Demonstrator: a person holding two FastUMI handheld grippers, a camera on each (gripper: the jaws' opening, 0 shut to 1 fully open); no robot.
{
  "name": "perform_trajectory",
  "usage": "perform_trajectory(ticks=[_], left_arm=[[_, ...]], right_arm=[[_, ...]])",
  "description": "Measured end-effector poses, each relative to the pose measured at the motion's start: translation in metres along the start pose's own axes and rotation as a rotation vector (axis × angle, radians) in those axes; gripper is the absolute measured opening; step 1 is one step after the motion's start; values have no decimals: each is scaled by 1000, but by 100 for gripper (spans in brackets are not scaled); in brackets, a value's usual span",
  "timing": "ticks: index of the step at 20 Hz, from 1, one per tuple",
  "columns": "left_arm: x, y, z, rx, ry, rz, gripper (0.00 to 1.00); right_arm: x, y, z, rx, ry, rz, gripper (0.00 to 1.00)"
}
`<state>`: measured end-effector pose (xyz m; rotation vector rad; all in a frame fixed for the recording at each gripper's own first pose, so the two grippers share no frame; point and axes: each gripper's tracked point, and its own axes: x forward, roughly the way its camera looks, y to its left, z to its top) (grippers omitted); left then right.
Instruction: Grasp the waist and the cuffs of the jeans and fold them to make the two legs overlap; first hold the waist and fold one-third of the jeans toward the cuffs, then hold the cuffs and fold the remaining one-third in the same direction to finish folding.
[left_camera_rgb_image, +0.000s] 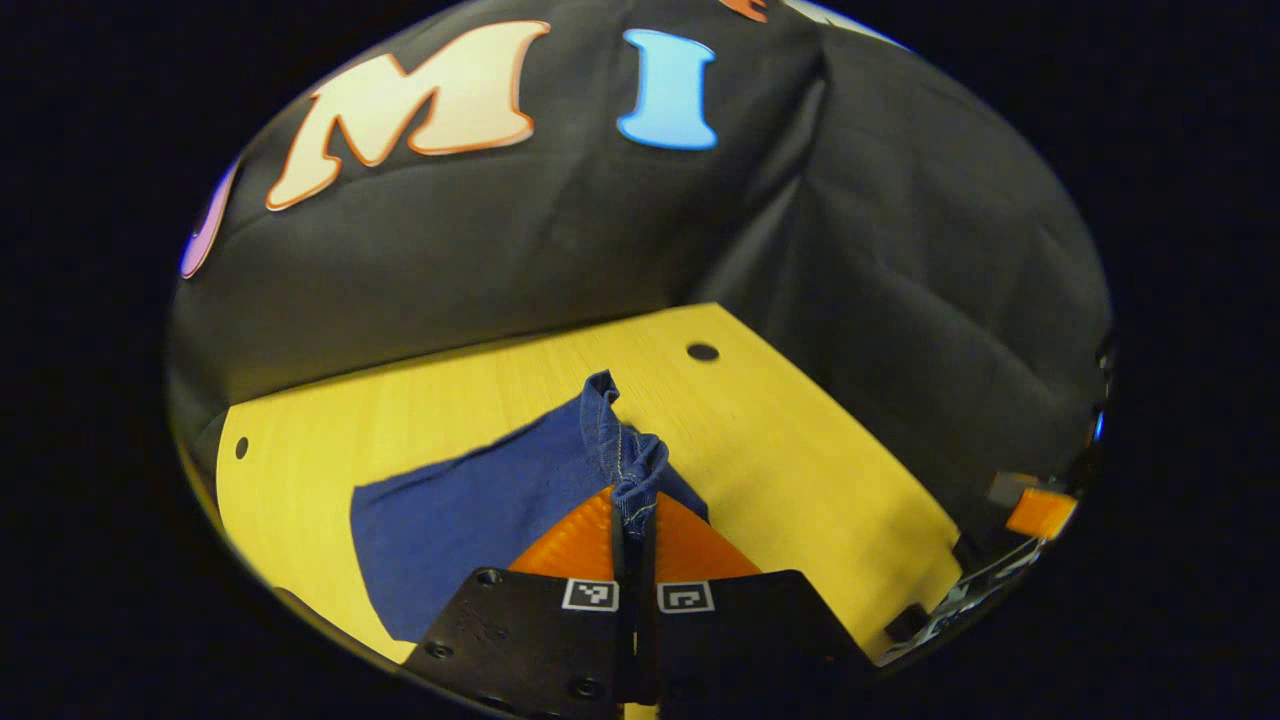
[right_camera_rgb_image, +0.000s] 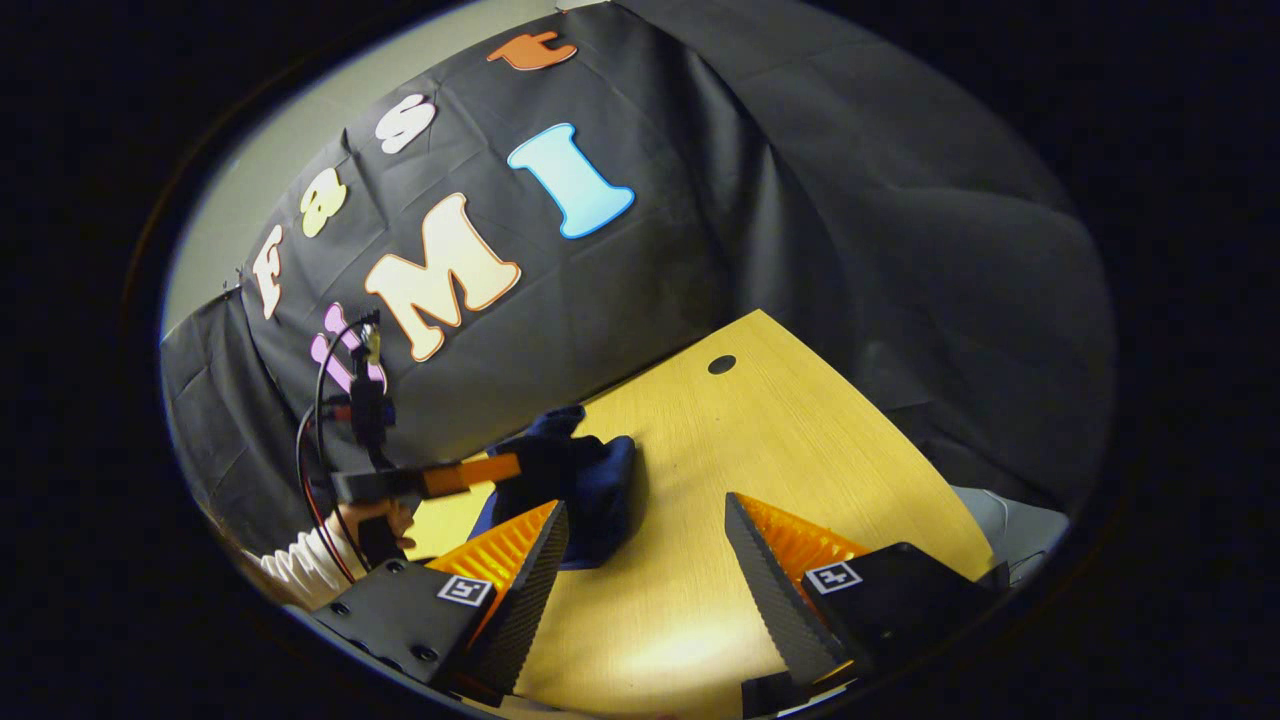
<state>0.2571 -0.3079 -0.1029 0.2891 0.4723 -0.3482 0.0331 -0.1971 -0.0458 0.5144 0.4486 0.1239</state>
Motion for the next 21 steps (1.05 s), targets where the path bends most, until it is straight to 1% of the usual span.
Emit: perform_trajectory(ticks=[3,4,6,8,9,10,12,13,14,16,20,21], left_arm=[[24,-8,-48,63,62,35,2],[31,-12,-59,67,82,36,11],[37,-26,-70,48,93,29,42],[31,-30,-66,67,71,30,74],[22,-29,-61,84,49,34,76],[7,-28,-55,93,17,31,75],[-28,-21,-41,88,-68,41,76],[-46,-11,-42,82,-86,49,76],[-65,-1,-45,78,-93,60,79],[-99,22,-50,75,-118,93,80],[-140,75,-71,63,-122,133,79],[-150,87,-76,58,-123,146,74]], right_arm=[[-1,2,-3,-9,-1,0,97],[-2,3,-5,-13,2,-4,97],[-5,7,-10,-23,3,-18,97],[-9,15,-15,-37,-2,-36,97],[-11,21,-18,-41,-7,-43,97],[-12,30,-21,-42,-14,-45,97],[-11,48,-30,-51,-25,-57,97],[-11,58,-34,-54,-29,-67,97],[-11,71,-36,-54,-40,-64,97],[-9,100,-41,-55,-61,-46,97],[-5,145,-55,-82,-69,-25,97],[-4,153,-57,-92,-71,-22,97]])
